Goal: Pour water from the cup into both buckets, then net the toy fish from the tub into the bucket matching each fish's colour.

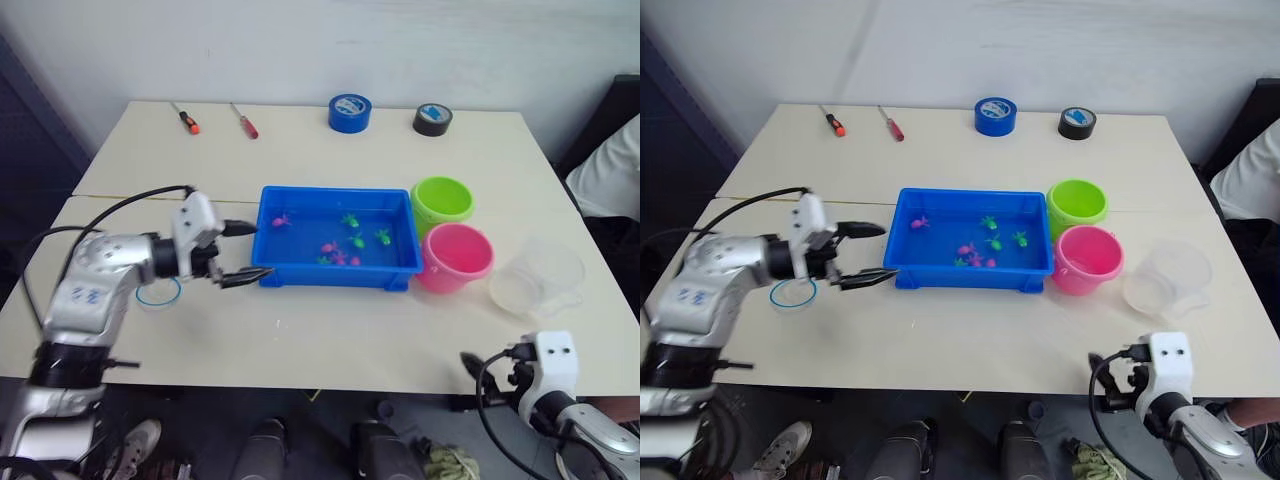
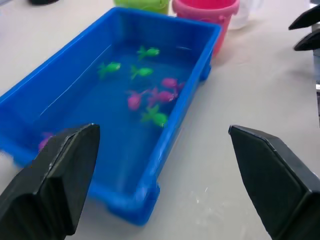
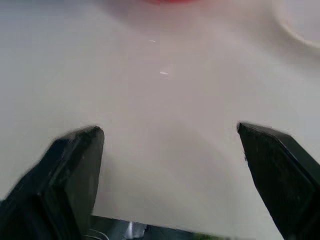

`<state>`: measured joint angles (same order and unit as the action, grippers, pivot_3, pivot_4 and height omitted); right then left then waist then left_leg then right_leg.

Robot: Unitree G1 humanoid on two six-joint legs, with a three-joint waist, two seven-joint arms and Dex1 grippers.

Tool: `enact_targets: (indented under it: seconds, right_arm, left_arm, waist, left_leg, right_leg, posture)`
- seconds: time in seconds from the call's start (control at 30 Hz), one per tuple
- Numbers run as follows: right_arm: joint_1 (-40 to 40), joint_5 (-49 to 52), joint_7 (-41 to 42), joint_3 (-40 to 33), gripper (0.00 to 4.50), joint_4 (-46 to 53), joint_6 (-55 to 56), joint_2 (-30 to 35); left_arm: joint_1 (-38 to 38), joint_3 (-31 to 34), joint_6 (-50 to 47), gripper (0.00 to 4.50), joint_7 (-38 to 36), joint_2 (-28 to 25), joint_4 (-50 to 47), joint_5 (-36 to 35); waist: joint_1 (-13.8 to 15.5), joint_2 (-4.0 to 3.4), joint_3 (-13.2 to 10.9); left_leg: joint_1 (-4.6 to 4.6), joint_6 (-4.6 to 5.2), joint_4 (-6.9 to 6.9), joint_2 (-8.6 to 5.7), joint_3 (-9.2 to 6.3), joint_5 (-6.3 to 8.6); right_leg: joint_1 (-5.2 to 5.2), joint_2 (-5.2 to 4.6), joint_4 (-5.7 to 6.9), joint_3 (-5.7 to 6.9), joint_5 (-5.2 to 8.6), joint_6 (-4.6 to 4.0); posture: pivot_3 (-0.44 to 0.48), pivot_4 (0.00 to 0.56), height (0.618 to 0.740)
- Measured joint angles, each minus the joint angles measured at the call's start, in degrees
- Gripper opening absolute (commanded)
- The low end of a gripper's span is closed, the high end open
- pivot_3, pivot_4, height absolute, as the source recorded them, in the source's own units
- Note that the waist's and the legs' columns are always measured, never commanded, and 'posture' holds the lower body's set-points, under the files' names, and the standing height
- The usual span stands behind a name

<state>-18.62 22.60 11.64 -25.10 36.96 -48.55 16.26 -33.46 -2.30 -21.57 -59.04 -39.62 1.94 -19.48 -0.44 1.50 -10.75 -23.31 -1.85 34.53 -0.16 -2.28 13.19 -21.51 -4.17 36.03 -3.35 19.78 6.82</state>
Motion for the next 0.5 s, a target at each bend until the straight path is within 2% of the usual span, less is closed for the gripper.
enact_targets:
  seconds: [0.1, 0.23, 0.5]
  right_arm:
    - [3.52, -2.53, -7.35, -1.02, 4.50, -0.53, 2.26, -5.60]
    - [6.98, -6.59, -16.69, -1.48, 4.50, -1.40, 6.12, -11.99]
    - [11.93, -12.07, -27.38, -2.45, 4.50, -4.55, 11.86, -17.66]
  left_arm:
    - [-4.26, -2.17, 3.19, 4.49, -0.81, 3.22, 4.74, 1.83]
    - [-9.36, -5.53, 7.43, 4.49, -2.39, 8.25, 11.06, 4.05]
    - [-13.92, -7.65, 11.43, 4.49, -5.53, 13.17, 16.94, 5.76]
  waist:
    - [-0.23, 0.00, 0.00]
    - [-0.06, -0.01, 0.00]
    - [-1.09, -0.02, 0.01]
  left_leg:
    - [0.02, -0.09, 0.05, 0.00, -0.07, -0.05]
    - [0.01, -0.16, 0.09, 0.01, -0.11, -0.07]
    - [0.03, -0.16, 0.40, 0.01, -0.11, -0.07]
  right_leg:
    - [-0.02, 0.49, 0.11, 0.00, -0.01, 0.02]
    - [-0.12, 0.59, 0.42, -0.04, 0.06, 0.07]
    - [-0.13, 0.60, 0.82, -0.10, 0.10, 0.12]
  posture:
    - [0.000, 0.150, 0.734]
    - [0.000, 0.150, 0.734]
    - [0.000, 0.150, 0.734]
